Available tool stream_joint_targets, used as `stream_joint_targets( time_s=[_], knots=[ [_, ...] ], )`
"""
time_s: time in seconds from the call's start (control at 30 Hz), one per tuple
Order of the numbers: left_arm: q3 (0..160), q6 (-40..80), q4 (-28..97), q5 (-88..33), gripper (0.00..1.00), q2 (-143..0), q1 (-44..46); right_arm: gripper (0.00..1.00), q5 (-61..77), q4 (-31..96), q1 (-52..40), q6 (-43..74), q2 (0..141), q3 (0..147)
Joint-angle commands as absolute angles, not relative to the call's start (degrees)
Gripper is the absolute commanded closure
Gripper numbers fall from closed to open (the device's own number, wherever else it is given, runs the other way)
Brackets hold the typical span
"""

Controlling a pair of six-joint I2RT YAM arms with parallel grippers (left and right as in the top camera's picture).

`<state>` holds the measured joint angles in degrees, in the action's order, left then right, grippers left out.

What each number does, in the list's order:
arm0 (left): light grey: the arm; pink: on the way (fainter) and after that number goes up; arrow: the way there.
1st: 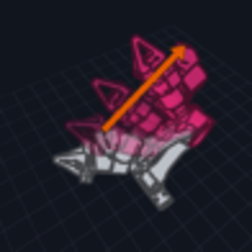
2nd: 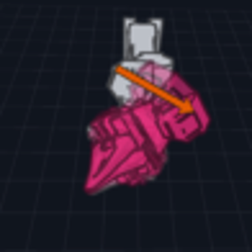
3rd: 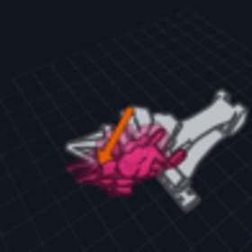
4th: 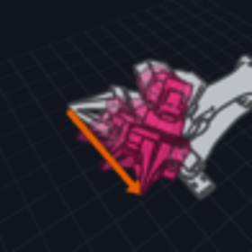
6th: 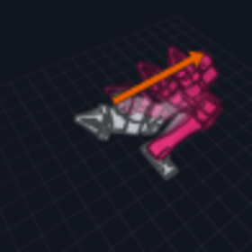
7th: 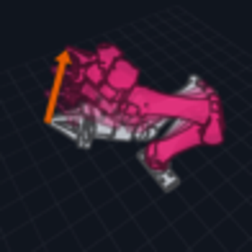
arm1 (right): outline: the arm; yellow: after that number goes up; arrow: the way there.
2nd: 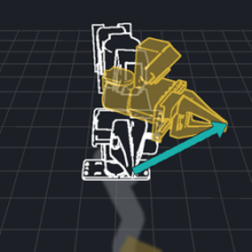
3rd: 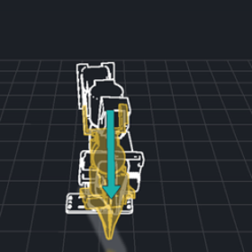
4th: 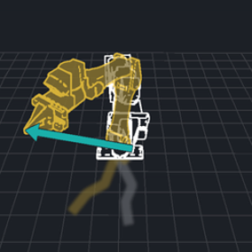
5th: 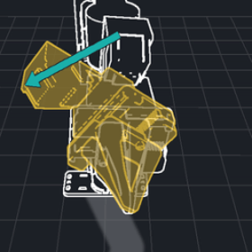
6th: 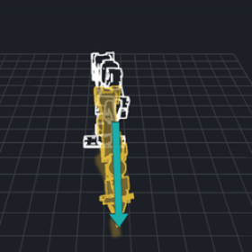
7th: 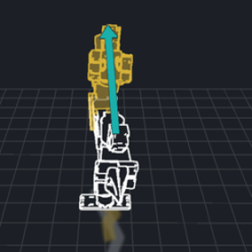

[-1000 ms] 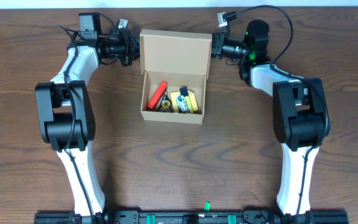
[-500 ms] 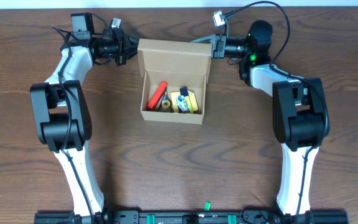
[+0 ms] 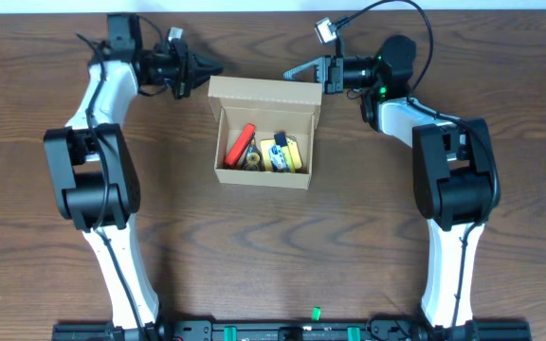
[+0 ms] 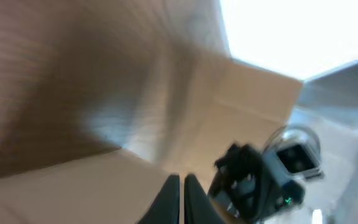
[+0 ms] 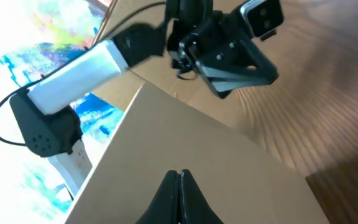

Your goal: Pack container

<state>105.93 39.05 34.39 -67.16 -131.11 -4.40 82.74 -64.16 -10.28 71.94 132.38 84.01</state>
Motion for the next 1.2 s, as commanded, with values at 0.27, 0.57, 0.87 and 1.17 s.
stream_joint_targets(
  time_s=[0.27,0.57,0.87,1.17],
  knots=[
    [127.0,18.63,61.73,-41.45,0.95,-129.19,-2.52,0.98,83.26,-60.07,-9.47,71.11,132.53,92.27],
    [126.85,16.23,64.93,-41.34,0.95,-129.21,-0.21,0.98,86.24,-56.97,-13.56,69.58,132.53,92.25],
    [126.87,14.09,67.92,-39.75,0.95,-129.21,-0.45,0.98,87.7,-59.2,-13.69,72.42,132.53,92.25],
    [126.93,13.08,69.82,-40.07,0.95,-129.19,0.01,0.98,89.38,-69.91,-13.39,80.34,132.53,92.2]
  ],
)
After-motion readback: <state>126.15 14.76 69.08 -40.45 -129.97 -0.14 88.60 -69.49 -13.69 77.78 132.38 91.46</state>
